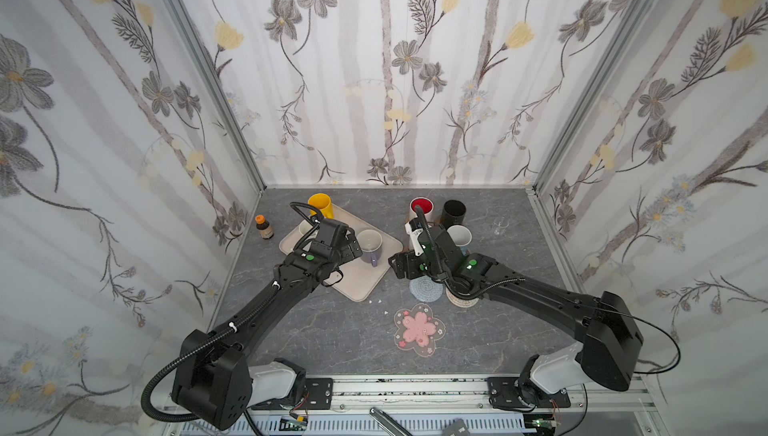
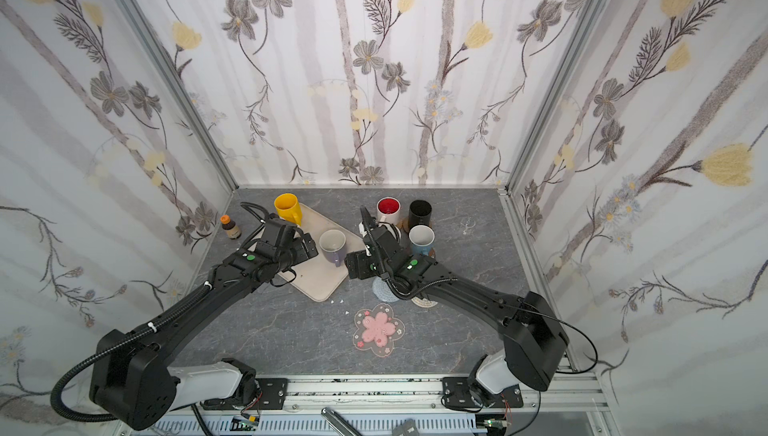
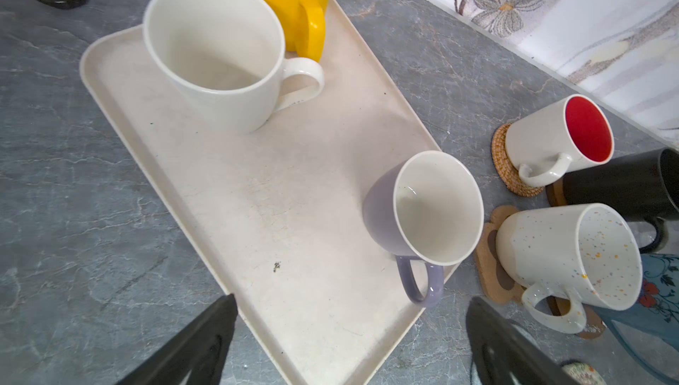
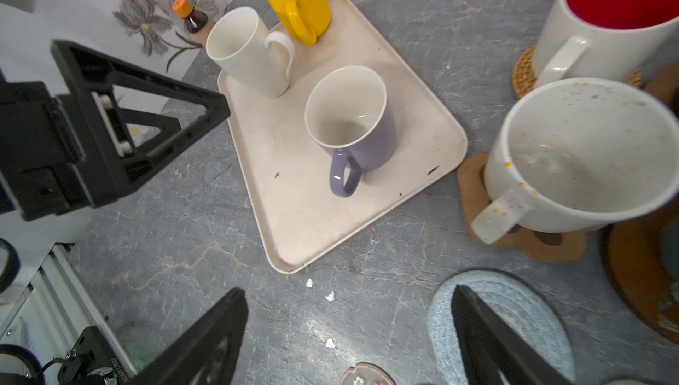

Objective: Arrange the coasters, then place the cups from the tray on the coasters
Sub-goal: 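Close the right gripper on the lilac mug rim while the left gripper draws back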

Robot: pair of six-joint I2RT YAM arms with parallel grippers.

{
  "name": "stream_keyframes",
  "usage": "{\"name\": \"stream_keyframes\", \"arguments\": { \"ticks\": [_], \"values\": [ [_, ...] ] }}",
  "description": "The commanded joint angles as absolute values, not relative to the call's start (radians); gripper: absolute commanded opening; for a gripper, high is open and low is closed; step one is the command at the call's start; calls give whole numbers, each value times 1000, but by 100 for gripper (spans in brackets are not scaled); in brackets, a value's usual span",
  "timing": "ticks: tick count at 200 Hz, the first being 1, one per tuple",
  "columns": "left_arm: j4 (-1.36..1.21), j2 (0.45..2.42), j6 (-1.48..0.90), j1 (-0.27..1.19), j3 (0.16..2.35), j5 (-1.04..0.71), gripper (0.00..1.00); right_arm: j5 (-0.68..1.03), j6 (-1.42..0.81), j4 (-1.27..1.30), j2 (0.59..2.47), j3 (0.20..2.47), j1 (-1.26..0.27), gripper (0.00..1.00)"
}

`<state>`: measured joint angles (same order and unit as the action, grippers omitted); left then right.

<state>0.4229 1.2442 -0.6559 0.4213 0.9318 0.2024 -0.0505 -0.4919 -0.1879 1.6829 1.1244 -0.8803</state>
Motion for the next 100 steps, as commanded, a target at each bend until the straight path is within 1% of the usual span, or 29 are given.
{"name": "stream_keyframes", "arguments": {
  "ticks": [1,40,65,100],
  "values": [
    [391,1188,-669,404,907,254,100,-62,-518,-187,1755,1172,-893,82],
    [392,1094,-679,378,851,247,100,-76,-527,-226,1895,1281,-911,73],
    [394,1073,-671,347,831,157,100,-73,-525,-256,1973,1349,-913,68],
    [396,1052,-661,312,813,74,100,-68,-521,-288,2062,1430,-914,64]
  ]
}}
